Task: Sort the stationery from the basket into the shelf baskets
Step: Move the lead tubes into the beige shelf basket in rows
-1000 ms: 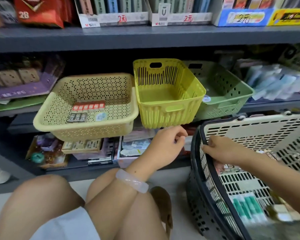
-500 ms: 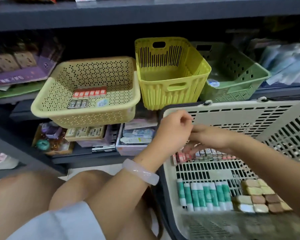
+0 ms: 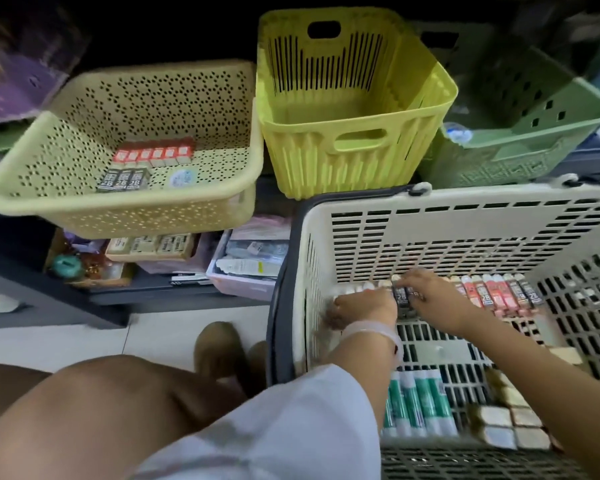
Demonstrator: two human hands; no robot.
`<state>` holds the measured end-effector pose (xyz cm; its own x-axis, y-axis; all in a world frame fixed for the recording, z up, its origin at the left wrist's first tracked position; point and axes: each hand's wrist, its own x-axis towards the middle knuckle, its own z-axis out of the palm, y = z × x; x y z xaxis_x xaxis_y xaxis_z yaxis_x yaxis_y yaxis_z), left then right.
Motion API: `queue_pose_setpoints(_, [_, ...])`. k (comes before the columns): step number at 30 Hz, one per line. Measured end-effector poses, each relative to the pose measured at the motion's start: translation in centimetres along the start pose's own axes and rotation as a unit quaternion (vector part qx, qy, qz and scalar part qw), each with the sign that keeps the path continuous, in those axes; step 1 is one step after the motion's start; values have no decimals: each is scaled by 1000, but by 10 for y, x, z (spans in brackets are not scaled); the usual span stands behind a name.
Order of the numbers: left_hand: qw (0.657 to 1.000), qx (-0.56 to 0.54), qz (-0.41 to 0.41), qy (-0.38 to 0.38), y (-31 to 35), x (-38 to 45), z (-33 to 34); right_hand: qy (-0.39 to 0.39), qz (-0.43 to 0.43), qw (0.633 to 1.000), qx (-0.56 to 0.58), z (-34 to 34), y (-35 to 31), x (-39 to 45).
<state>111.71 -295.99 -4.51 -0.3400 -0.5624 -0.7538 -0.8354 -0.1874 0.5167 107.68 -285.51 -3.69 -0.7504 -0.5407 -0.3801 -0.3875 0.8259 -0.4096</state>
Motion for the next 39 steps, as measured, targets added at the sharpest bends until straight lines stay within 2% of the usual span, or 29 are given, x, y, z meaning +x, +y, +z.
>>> queue_pose_setpoints(2, [997,67,-24,22,-2,1,3,16,0,999,31,0,3,2])
queue_pose_setpoints(6, [990,137,30,28,-13,-5,10,28,-8,997,66,-1,7,4])
queue_pose_setpoints(15, [998,49,-2,35,-15,13,13,39,11,996,86,-3,7,9])
queue_pose_setpoints(19, [995,64,44,55,-16,15,15,44,17,995,91,-1,7,9])
queue_pose_setpoints(22, [996,31,58,60,-16,15,15,44,6,995,92,-1,8,9])
queue_pose_setpoints(26, [998,-65,15,-8,-11,15,15,48,4,995,93,0,8,9])
queue_pose_setpoints(29, [993,-107,14,-46,-8,13,14,46,4,995,90,0,8,9])
queue_pose_setpoints(34, [988,-115,7,-103,-8,16,14,44,9,994,99,-1,6,10])
queue_pose_setpoints(39, [987,-108,13,-122,-5,15,20,44,21,993,108,-1,4,9])
